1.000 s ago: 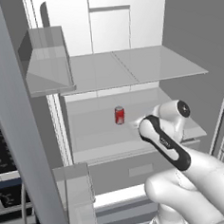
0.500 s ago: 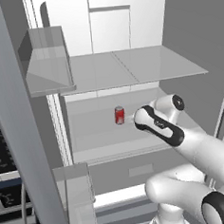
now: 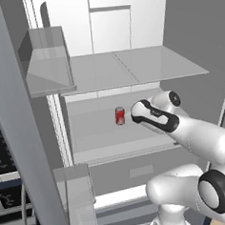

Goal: Open the fridge, grab two sodas, and place both sodas inside the bowl with ice on the dining counter.

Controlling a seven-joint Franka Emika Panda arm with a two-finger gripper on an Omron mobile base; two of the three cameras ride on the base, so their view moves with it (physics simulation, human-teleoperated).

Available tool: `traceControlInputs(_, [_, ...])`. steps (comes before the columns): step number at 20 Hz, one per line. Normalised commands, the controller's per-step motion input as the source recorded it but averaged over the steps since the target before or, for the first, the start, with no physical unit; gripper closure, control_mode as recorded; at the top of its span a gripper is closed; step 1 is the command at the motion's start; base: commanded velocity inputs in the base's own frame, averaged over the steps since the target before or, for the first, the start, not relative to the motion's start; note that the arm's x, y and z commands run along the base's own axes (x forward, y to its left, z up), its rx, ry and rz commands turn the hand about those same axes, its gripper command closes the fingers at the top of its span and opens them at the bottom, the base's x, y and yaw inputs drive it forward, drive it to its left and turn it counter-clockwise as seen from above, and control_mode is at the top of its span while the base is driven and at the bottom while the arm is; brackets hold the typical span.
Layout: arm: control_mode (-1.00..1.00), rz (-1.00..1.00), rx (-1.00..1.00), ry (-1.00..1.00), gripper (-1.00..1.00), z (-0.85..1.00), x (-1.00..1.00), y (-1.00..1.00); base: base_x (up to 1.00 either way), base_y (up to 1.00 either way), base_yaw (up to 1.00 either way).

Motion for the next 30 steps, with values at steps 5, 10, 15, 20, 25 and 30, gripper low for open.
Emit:
traceControlInputs(5, [-1.0, 0.0, 0.0, 0.0, -1.0, 0.0, 0.29, 0.0, 0.0, 0.0, 0.0])
traceControlInputs(10, [-1.0, 0.0, -0.01, 0.01, -1.0, -0.02, 0.29, 0.0, 0.0, 0.0, 0.0])
traceControlInputs(15, [-1.0, 0.0, -0.03, 0.03, -1.0, -0.08, 0.27, 0.0, 0.0, 0.0, 0.0])
traceControlInputs(20, [-1.0, 0.0, -0.05, 0.03, -1.0, -0.1, 0.2, 0.0, 0.0, 0.0, 0.0])
traceControlInputs(25, [-1.0, 0.0, -0.05, 0.03, -1.0, -0.09, 0.14, 0.05, 0.0, 0.0, 0.0])
traceControlInputs(30, [-1.0, 0.0, -0.06, 0.04, -1.0, -0.09, 0.08, 0.11, 0.0, 0.0, 0.0])
